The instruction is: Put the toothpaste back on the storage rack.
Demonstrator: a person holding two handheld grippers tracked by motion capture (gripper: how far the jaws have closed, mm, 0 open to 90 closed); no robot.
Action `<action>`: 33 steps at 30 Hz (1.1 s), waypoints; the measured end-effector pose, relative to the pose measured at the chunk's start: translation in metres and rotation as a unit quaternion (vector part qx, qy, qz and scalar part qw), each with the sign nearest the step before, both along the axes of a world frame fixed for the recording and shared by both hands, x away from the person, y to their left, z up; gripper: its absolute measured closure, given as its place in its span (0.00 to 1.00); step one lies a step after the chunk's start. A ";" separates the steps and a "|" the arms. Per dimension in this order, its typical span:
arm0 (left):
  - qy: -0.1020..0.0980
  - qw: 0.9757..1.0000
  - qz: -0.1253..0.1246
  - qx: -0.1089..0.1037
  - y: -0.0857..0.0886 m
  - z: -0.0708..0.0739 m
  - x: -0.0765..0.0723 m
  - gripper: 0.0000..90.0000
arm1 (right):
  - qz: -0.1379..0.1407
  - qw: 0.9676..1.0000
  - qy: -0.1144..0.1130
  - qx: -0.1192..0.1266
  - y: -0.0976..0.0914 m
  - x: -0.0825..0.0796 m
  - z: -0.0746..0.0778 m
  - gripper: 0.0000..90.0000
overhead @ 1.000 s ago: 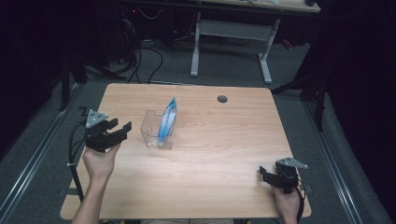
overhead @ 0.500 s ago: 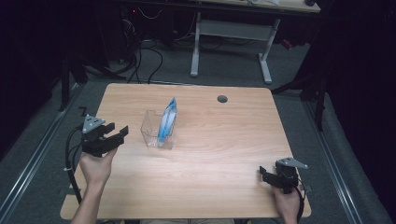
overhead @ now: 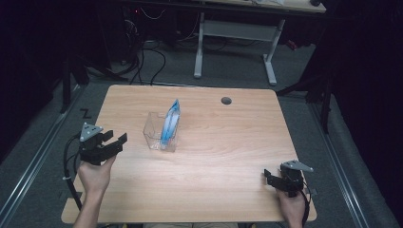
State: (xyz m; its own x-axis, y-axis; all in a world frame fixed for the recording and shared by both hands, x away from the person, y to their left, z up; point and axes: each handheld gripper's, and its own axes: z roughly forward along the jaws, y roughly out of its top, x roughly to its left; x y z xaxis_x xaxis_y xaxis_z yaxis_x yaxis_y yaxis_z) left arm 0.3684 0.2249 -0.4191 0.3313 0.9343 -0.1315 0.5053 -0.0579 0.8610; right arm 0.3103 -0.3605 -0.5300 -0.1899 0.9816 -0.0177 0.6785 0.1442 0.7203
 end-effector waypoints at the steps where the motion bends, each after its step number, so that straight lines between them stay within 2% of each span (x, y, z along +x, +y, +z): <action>1: 0.001 1.000 0.001 -0.001 0.000 -0.001 0.000 0.50 | 0.000 1.000 0.000 0.000 0.000 0.000 0.000 0.31; 10: 0.003 1.000 0.006 -0.005 0.004 -0.008 -0.004 0.50 | 0.000 1.000 0.000 0.000 0.000 0.000 0.000 0.31; 33: 0.024 1.000 0.013 -0.014 0.008 -0.030 -0.010 0.50 | 0.000 1.000 0.000 0.000 0.000 0.000 0.000 0.31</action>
State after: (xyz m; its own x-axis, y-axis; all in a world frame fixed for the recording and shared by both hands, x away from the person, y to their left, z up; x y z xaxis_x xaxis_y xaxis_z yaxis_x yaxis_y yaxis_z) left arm 0.3586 0.2324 -0.4493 0.2996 0.9383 -0.1730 0.5468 -0.0203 0.8370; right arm 0.3102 -0.3604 -0.5300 -0.1893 0.9818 -0.0176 0.6787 0.1438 0.7202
